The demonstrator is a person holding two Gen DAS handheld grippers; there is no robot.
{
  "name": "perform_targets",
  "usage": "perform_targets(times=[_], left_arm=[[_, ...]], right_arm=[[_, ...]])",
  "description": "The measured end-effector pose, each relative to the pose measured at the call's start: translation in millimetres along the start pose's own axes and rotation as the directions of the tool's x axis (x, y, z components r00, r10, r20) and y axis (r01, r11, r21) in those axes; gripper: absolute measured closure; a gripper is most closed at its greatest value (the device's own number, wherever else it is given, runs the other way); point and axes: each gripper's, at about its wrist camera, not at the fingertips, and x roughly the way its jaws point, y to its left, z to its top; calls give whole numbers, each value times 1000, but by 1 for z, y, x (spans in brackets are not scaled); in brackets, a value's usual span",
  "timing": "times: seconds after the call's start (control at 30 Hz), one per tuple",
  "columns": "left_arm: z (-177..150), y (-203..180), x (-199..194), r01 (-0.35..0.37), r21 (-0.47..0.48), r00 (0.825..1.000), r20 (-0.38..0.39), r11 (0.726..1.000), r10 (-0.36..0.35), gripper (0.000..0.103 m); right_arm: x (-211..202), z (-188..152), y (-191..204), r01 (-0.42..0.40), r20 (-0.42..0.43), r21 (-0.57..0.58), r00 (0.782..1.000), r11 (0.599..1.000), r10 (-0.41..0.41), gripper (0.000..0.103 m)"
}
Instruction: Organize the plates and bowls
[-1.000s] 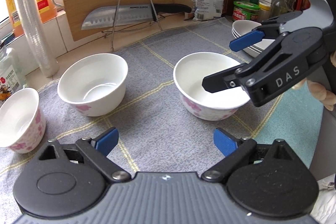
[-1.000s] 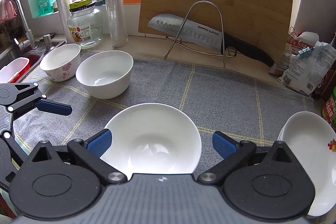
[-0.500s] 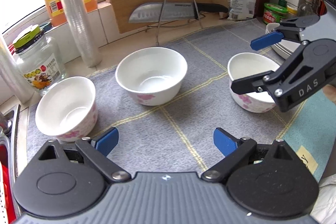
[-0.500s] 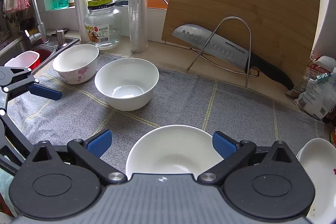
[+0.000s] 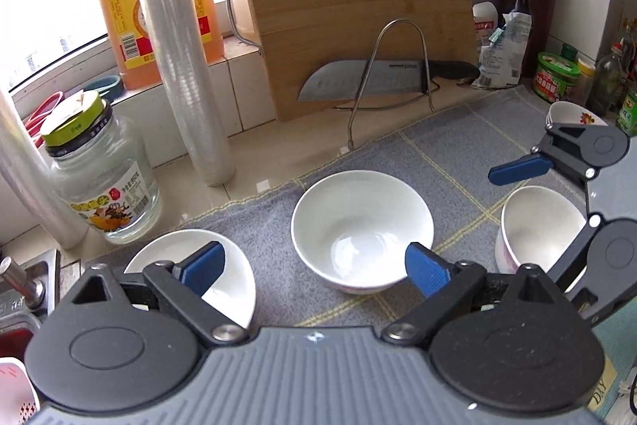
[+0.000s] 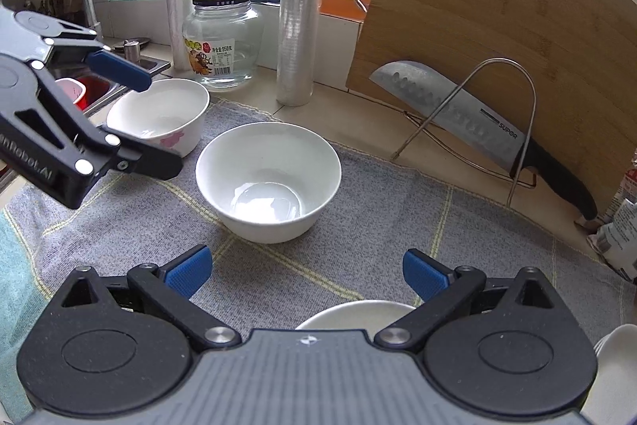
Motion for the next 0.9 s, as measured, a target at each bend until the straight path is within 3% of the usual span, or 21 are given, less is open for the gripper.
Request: perform_targets(times=[0.3, 0.53, 0.9], left_arm=[[23, 1, 44, 79, 26, 995, -62, 997, -78, 8], [33, 7, 73, 85, 39, 986, -146, 996, -78, 20], [33, 13, 93, 170, -5, 961, -220, 985, -167, 34]], right_arm=[[24, 13, 15, -20, -35, -61, 999, 998, 18, 0], [39, 21, 18, -23, -59, -52, 998, 998, 20, 0], [50, 28, 24, -13, -73, -49, 997, 999, 9, 0]])
